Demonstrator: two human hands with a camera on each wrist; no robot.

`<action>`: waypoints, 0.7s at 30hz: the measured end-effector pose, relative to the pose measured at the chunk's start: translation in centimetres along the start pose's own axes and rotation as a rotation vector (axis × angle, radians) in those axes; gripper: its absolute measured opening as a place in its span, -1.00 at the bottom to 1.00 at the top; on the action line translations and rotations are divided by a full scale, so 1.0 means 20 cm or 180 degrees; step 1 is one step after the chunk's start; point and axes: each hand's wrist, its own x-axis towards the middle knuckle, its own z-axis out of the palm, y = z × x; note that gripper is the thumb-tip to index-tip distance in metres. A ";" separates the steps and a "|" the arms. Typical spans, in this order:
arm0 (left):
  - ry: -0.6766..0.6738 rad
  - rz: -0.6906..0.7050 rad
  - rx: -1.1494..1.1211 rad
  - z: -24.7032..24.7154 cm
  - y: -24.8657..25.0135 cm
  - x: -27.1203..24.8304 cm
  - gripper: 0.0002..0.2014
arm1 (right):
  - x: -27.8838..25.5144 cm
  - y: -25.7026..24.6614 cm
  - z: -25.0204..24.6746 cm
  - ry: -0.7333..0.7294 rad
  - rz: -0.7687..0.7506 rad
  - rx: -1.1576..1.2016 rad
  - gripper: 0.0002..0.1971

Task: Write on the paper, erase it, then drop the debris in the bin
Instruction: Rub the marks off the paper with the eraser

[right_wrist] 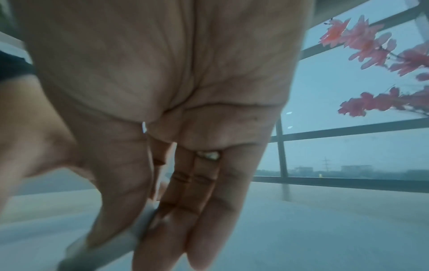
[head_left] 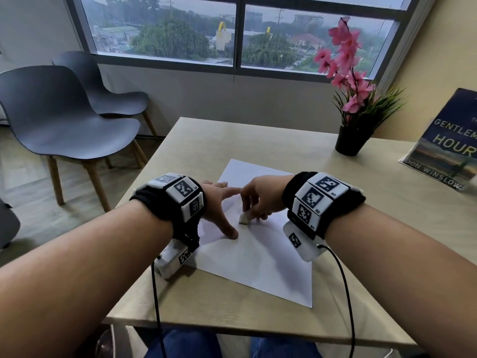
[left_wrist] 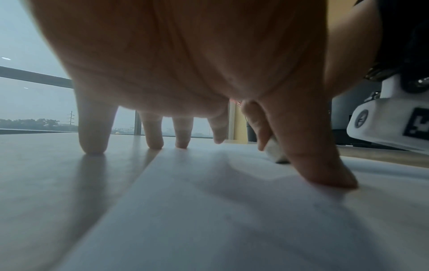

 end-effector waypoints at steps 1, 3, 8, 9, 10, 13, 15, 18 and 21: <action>-0.0018 0.0001 -0.0008 0.00 0.00 0.00 0.08 | 0.00 0.00 0.00 0.0082 0.0035 0.0010 -0.71; -0.0030 -0.0014 0.0009 0.00 0.00 0.00 0.04 | 0.00 0.00 0.01 0.0116 0.0047 0.0067 -0.72; -0.0073 -0.0057 -0.0049 0.00 0.00 0.00 0.05 | -0.06 0.00 0.03 -0.0381 -0.0083 0.0183 -0.80; -0.0077 -0.0061 -0.0053 0.00 0.00 0.00 0.05 | -0.06 0.01 0.03 -0.0329 -0.0056 0.0144 -0.80; -0.0074 -0.0068 -0.0048 0.00 0.00 0.00 0.04 | -0.05 0.01 0.02 -0.0211 -0.0007 0.0082 -0.78; -0.0065 -0.0094 -0.0039 0.00 0.01 -0.01 0.03 | -0.03 0.02 0.01 0.0041 0.0137 0.0003 -0.74; -0.0066 -0.0109 -0.0040 0.00 0.01 -0.01 0.03 | -0.05 0.01 0.02 -0.0115 0.0087 -0.0006 -0.75; -0.0062 -0.0116 -0.0027 0.01 0.01 0.00 0.04 | -0.09 0.01 0.03 -0.0415 -0.0007 0.0098 -0.76; -0.0052 -0.0127 -0.0024 0.01 0.02 0.00 0.04 | -0.06 0.03 0.01 -0.0028 0.0121 -0.0108 -0.75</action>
